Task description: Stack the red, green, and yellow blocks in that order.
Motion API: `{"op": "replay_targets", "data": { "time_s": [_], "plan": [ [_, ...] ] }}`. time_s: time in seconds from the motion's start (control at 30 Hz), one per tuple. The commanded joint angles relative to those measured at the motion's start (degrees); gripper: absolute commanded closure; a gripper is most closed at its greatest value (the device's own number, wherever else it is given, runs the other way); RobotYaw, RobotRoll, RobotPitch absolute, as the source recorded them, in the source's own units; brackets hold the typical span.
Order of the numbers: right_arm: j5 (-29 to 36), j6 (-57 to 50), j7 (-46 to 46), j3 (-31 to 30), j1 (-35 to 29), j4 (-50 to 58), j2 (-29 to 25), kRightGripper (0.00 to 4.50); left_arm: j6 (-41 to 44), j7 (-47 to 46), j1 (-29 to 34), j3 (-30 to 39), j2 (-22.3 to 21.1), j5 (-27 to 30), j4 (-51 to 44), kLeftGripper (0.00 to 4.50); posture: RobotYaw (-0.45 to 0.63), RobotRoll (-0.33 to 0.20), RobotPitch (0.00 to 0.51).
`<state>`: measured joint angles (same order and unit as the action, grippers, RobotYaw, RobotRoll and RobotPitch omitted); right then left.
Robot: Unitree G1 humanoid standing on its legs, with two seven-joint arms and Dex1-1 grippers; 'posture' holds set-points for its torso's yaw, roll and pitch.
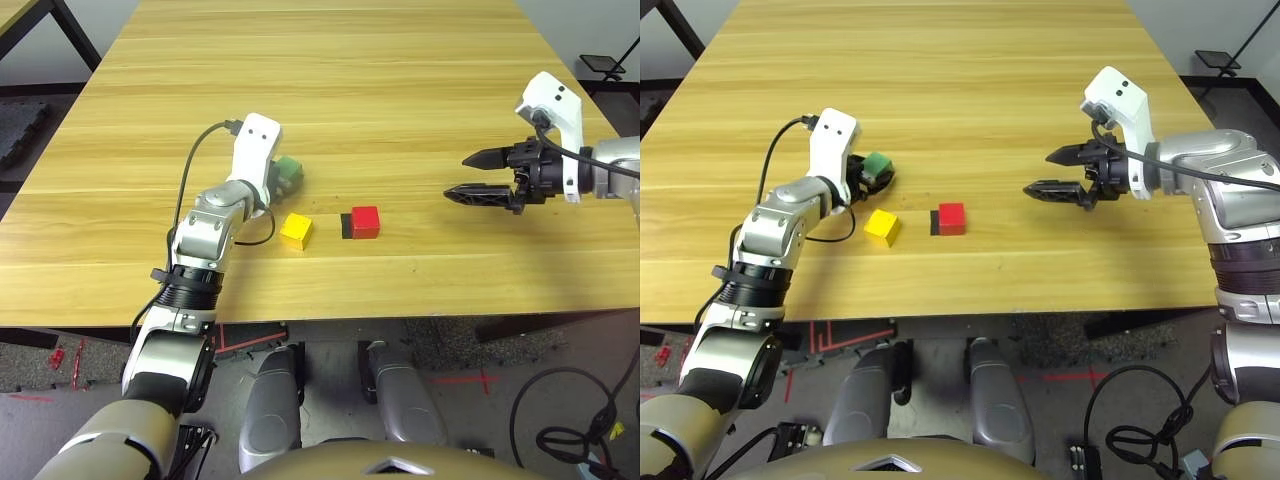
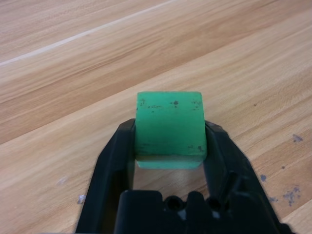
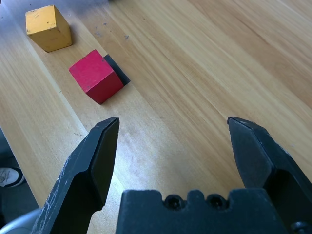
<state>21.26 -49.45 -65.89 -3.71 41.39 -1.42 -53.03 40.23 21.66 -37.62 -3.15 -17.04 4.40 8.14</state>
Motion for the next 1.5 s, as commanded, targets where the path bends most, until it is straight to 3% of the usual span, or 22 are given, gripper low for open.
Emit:
{"op": "replay_targets", "data": {
  "time_s": [0.03, 0.33, 0.8, 1.0, 1.5],
  "plan": [
    [-0.3, 0.5, 0.1, -0.6, 0.5, -0.4, 0.0, 0.00, -0.6, 0.6, 0.8, -0.6, -0.4, -0.4, 2.0, 2.46, 0.24, -0.001, 0.171],
    [-0.9, 1.2, -0.1, -1.2, 1.5, -1.8, 0.5, 0.00, -3.2, 6.0, -1.0, -0.8, -3.1, 1.2, -0.7, 2.46, 0.26, 0.000, 0.160],
    [0.0, 1.1, -0.7, -1.3, -0.6, -1.4, 1.2, 0.00, 5.5, 24.5, -4.8, -2.0, -8.7, 19.5, -27.5, 2.46, 0.28, 0.030, 0.173],
    [2.8, -1.4, -4.0, -1.0, -3.7, 3.1, -1.7, 0.00, 2.1, 27.4, -3.3, -5.3, -12.3, 18.1, -26.4, 2.46, 0.27, 0.034, 0.177],
    [3.4, -1.6, -5.9, -3.0, -6.0, 8.7, -4.5, 0.00, -7.8, 31.7, -3.0, -12.7, -9.0, 14.3, -18.6, 2.46, 0.26, 0.021, 0.186]
  ]
}}
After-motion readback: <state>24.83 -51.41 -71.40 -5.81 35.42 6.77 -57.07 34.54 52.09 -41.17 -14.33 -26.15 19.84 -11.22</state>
